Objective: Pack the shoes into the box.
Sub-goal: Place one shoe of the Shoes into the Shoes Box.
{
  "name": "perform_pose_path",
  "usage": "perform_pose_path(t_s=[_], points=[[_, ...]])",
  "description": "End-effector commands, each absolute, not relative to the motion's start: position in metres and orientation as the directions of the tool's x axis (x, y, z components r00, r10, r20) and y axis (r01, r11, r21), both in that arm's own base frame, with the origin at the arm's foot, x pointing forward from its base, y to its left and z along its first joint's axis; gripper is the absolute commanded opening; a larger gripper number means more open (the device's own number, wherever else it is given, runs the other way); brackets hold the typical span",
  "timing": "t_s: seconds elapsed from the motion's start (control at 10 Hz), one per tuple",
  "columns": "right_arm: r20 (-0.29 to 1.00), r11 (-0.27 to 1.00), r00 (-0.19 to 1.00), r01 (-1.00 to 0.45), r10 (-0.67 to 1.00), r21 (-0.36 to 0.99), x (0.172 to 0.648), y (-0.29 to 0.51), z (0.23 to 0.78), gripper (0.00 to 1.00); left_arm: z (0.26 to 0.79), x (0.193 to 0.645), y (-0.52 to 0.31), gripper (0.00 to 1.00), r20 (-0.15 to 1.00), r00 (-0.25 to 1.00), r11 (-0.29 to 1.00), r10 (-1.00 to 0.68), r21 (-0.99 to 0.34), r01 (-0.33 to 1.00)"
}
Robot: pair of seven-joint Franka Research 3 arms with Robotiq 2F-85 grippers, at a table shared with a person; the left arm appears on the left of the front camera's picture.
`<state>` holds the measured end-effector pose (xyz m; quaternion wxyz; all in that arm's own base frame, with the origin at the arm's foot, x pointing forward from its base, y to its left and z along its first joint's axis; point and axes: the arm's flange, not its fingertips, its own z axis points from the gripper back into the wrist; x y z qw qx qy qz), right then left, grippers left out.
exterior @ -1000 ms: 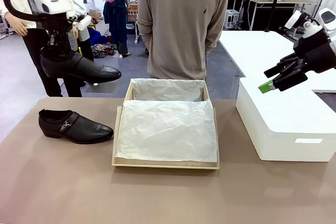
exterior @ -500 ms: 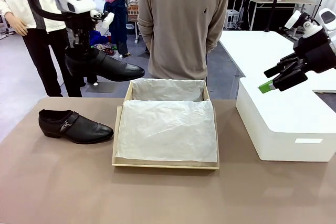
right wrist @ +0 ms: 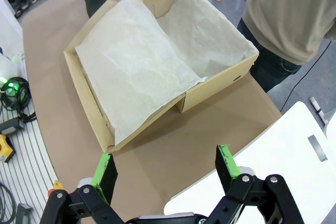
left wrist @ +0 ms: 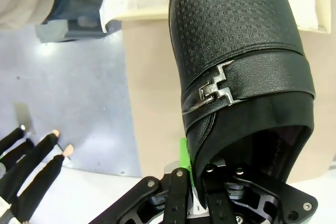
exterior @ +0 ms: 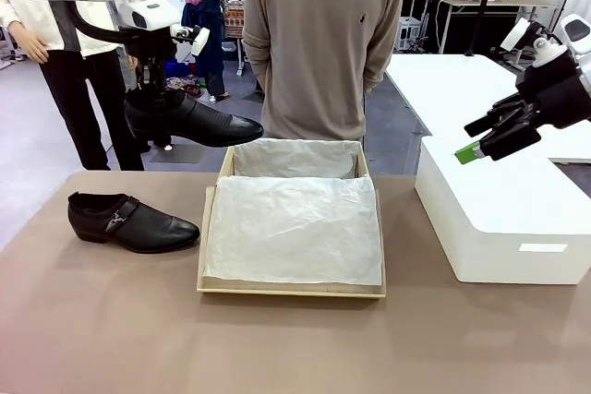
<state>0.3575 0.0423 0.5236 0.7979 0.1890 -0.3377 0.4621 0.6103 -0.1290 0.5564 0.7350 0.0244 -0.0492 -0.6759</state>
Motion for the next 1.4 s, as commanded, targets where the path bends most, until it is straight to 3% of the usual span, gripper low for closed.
perform_pose_path(t_s=[0.0, 0.4, 1.3], points=[[0.735, 0.48, 0.313, -0.877, 0.602, -0.019, 0.361, 0.041, 0.522, 1.0, 0.562, 0.609, -0.126, 0.0, 0.039, 0.07, 0.074, -0.997, 0.112, 0.991], [0.735, 0.48, 0.313, -0.877, 0.602, -0.019, 0.361, 0.041, 0.522, 1.0, 0.561, 0.611, -0.138, 0.0, 0.052, 0.091, 0.096, -0.995, 0.109, 0.989], [0.735, 0.48, 0.313, -0.877, 0.602, -0.019, 0.361, 0.041, 0.522, 1.0, 0.546, 0.65, -0.269, 0.0, 0.031, 0.111, 0.112, -0.993, 0.057, 0.992]])
